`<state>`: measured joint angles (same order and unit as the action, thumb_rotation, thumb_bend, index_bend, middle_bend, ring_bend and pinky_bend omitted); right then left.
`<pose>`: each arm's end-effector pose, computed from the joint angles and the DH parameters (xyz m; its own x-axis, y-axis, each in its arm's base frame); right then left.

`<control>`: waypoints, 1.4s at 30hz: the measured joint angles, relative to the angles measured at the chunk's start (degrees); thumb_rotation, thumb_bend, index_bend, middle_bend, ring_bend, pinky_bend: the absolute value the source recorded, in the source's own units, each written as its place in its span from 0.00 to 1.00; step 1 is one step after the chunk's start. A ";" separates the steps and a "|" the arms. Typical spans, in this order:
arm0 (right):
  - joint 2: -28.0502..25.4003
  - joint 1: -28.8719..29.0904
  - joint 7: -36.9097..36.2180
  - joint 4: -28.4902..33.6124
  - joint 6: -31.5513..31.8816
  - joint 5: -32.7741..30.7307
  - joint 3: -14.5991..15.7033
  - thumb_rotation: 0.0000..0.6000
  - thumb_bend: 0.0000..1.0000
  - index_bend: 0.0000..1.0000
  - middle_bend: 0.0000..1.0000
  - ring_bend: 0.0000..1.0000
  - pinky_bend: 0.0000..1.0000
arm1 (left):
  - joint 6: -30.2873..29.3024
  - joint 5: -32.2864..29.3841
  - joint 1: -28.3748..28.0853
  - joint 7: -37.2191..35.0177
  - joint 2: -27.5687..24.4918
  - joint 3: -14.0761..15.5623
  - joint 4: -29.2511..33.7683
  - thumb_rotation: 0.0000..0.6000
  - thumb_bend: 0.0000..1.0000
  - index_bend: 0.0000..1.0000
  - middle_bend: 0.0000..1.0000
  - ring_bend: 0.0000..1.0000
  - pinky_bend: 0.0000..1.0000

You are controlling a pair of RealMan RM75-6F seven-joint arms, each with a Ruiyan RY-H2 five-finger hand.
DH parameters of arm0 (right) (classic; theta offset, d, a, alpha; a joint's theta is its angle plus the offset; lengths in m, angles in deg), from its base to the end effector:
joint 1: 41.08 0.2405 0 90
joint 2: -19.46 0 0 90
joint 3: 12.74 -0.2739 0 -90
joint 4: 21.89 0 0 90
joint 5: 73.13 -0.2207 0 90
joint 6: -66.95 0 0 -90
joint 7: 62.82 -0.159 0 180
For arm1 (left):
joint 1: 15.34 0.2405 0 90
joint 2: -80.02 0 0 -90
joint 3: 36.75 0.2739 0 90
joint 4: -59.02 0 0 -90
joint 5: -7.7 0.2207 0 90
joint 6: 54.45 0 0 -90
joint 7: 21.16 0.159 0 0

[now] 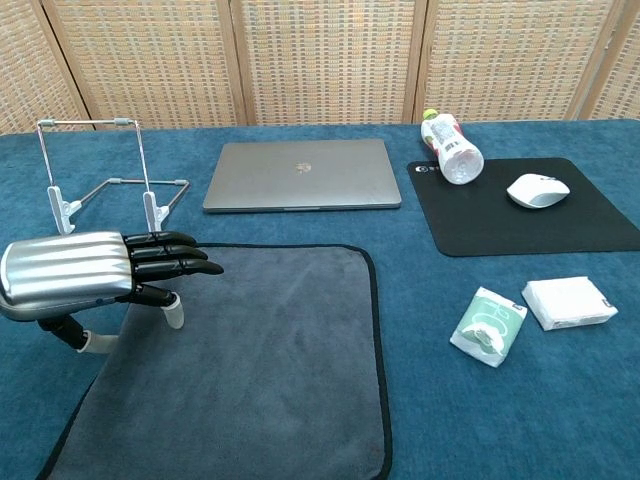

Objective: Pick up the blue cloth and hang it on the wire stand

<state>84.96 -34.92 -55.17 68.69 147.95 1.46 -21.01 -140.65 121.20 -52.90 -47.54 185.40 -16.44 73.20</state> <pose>-0.3548 -0.2246 0.1687 0.4851 0.0101 0.8744 -0.8631 0.1666 0.4768 -0.2768 0.3333 -0.0429 0.7484 -0.0427 0.6619 0.2616 -0.8980 -0.3537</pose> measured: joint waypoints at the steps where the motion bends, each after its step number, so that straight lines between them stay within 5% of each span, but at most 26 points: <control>1: -0.01 0.02 0.02 0.02 -0.02 0.00 -0.02 1.00 0.00 0.00 0.00 0.00 0.00 | 0.00 -0.03 -0.02 0.01 -0.02 0.03 0.04 1.00 0.54 0.37 0.00 0.00 0.00; 13: -0.17 0.09 0.11 0.20 -0.44 -0.24 0.15 1.00 0.00 0.00 0.00 0.00 0.00 | -0.17 -0.32 -0.43 0.25 0.04 0.32 0.45 1.00 0.60 0.37 0.00 0.00 0.00; 26: -0.32 0.17 -0.04 0.44 -0.67 -0.20 0.30 1.00 0.00 0.00 0.00 0.00 0.00 | -0.74 -0.70 -0.47 0.59 0.45 0.34 0.53 1.00 0.60 0.63 0.00 0.00 0.00; 42: -0.83 0.03 -1.43 0.58 -0.63 -0.38 0.09 1.00 0.00 0.00 0.00 0.00 0.00 | -2.81 -1.06 -3.74 2.85 2.47 -1.04 2.48 1.00 0.60 0.64 0.00 0.00 0.00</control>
<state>84.13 -34.89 -56.60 69.28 147.32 1.08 -20.92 -143.47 120.15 -56.64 -44.70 187.87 -17.48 75.68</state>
